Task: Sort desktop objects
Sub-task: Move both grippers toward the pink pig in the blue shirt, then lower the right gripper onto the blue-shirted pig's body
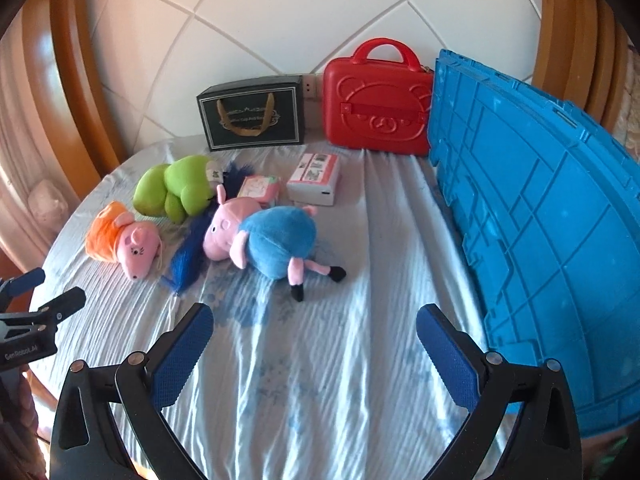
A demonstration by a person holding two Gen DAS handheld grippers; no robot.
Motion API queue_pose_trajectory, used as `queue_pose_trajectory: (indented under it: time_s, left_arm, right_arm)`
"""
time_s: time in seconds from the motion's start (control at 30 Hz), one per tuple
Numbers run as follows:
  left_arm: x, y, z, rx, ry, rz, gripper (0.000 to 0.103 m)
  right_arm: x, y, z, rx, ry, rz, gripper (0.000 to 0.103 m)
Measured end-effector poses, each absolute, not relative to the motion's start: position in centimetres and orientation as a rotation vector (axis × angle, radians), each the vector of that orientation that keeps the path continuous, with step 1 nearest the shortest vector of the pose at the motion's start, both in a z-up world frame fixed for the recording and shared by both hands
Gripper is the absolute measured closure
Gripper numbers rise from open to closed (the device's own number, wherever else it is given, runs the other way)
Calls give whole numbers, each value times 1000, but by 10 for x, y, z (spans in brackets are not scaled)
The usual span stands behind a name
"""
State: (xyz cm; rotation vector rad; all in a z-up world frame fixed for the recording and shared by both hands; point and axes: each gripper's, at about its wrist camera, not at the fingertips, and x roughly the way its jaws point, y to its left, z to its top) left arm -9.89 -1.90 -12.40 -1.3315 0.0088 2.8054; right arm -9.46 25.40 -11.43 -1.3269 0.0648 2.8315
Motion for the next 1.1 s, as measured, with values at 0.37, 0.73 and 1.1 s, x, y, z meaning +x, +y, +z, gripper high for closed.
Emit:
queue_pose_trajectory:
  time_s: [0.37, 0.73, 1.1]
  left_arm:
    - [-193, -15, -192, -1428, 58, 2625, 1]
    - [-257, 22, -242, -1449, 188, 2520, 1]
    - [-289, 42, -276, -1466, 221, 2384, 1]
  right_arm:
    - [-156, 227, -167, -1394, 28, 2629, 0]
    - [-217, 231, -229, -1578, 40, 2612, 0]
    - [-251, 231, -252, -1639, 113, 2588, 0]
